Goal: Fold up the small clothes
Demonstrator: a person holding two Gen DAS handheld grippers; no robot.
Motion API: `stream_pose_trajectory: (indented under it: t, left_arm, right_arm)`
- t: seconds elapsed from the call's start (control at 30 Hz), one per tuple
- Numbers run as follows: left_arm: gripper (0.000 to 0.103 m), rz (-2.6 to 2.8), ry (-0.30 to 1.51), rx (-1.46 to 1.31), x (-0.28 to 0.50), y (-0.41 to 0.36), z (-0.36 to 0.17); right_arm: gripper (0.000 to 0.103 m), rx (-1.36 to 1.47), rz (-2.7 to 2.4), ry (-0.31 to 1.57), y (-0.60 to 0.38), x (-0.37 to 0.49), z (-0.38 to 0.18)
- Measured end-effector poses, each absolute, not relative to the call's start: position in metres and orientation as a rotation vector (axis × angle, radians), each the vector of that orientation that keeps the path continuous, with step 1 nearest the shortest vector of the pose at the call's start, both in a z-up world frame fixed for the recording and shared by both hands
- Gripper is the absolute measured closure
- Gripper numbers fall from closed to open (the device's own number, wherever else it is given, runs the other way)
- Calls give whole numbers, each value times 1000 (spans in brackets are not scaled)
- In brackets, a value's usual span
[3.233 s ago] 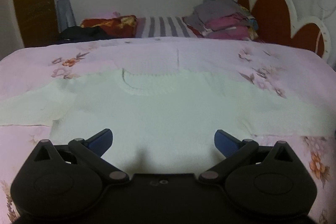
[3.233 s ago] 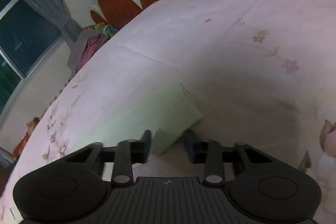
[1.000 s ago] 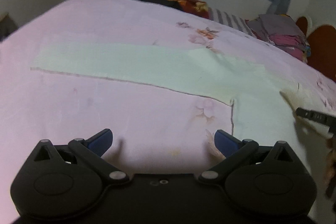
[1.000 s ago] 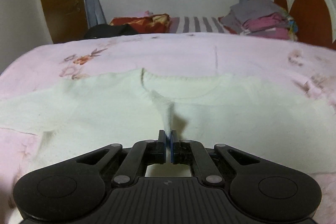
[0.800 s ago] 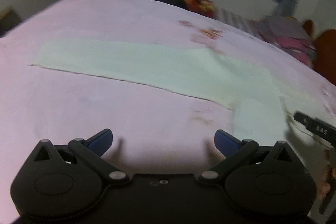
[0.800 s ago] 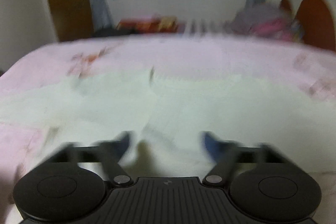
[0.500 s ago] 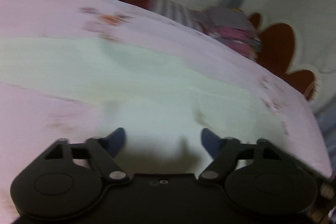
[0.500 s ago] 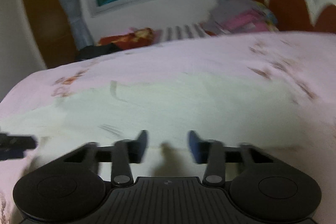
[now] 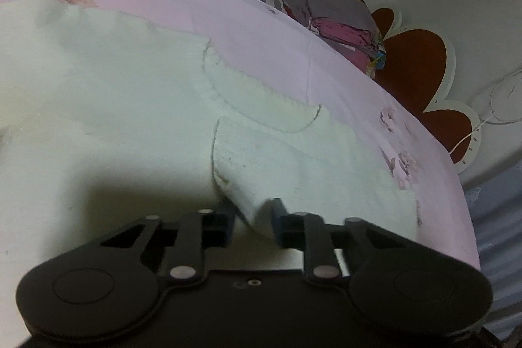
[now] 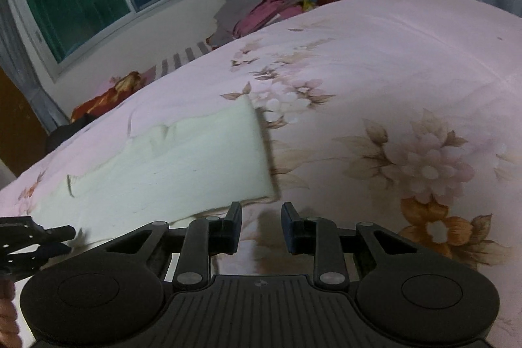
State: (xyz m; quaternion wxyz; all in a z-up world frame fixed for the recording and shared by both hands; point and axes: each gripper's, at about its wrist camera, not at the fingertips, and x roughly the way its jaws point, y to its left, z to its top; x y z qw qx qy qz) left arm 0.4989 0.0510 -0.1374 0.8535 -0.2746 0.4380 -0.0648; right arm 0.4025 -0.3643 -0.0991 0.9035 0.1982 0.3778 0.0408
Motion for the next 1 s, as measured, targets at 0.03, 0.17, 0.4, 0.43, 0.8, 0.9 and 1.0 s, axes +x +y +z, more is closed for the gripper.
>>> stream_pose_trajectory:
  t: [0.03, 0.17, 0.4, 0.43, 0.8, 0.9, 1.0]
  left_arm:
    - [94, -137, 916, -573, 500, 50, -139]
    - [100, -167, 858, -573, 496, 60, -131]
    - [100, -133, 752, -536, 466, 105, -95]
    - [100, -121, 748, -537, 463, 112, -94]
    - [100, -57, 746, -551, 447, 150, -98]
    - [100, -48, 757, -549, 447, 153, -104]
    - [100, -39, 755, -544, 446, 153, -106]
  right_arm:
    - [75, 412, 86, 783, -365, 402, -99]
    - [75, 408, 106, 796, -362, 397, -92]
    - [75, 365, 199, 809, -328, 405, -88]
    - [75, 354, 210, 812, -322, 407, -88]
    - [75, 269, 187, 864, -297, 429, -107]
    - [76, 257, 154, 874, -298, 432, -109]
    - [76, 247, 135, 879, -299, 433, -110]
